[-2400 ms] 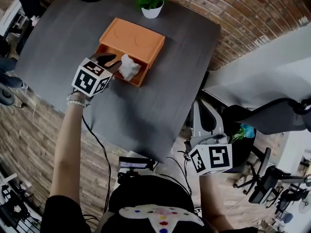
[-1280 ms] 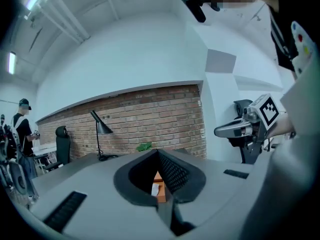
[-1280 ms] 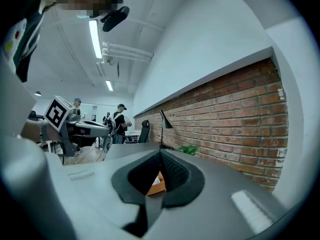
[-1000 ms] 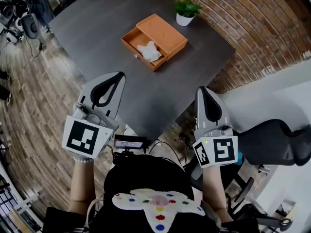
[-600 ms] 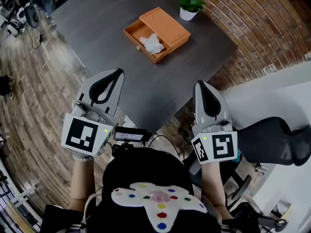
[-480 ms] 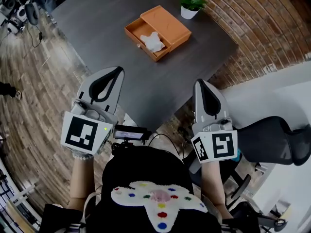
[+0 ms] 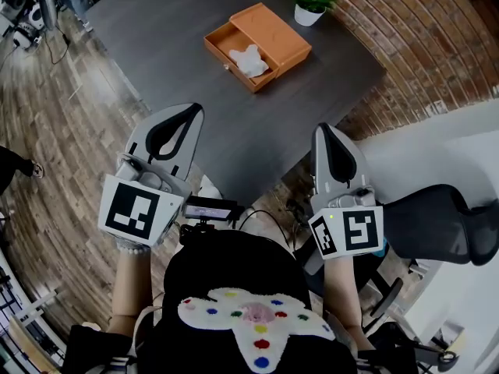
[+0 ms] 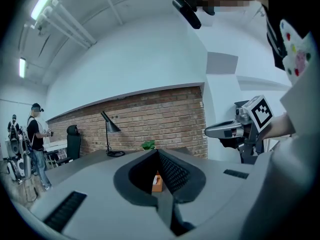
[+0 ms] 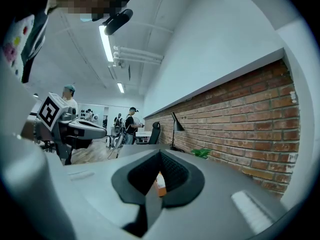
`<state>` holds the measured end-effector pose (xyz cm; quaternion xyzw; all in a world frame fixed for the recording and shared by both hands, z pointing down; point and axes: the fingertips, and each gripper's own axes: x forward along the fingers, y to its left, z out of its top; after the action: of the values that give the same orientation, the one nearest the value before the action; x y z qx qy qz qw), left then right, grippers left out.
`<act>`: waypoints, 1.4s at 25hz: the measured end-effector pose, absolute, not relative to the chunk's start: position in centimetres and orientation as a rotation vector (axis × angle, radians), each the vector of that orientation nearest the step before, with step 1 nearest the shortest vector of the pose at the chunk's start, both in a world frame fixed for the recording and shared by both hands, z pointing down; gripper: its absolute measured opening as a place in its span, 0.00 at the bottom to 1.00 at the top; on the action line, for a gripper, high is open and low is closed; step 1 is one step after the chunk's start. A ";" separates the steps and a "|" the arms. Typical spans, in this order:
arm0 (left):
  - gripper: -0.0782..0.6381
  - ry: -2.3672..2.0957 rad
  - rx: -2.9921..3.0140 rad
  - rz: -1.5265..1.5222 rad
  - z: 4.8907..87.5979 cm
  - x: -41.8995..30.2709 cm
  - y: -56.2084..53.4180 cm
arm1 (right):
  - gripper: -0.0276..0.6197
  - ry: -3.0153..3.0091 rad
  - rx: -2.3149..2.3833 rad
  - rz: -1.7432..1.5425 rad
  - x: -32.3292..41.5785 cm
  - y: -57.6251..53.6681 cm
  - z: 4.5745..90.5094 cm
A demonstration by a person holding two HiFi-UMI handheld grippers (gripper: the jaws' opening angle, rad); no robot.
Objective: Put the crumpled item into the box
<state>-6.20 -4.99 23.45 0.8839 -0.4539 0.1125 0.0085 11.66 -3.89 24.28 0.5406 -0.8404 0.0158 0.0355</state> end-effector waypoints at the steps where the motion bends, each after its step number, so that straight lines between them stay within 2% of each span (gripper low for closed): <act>1: 0.12 -1.412 2.769 0.353 23.5 -6.2 -5.0 | 0.06 -2.585 1.662 0.053 11.7 -3.9 24.3; 35: 0.12 -1.366 2.774 0.329 23.9 -6.2 -5.1 | 0.06 -2.564 1.633 0.066 11.1 -4.0 25.6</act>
<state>-6.18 -5.06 23.90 0.8920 -0.4391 0.1057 0.0160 11.10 -4.01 25.58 0.5363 -0.8423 0.0218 0.0503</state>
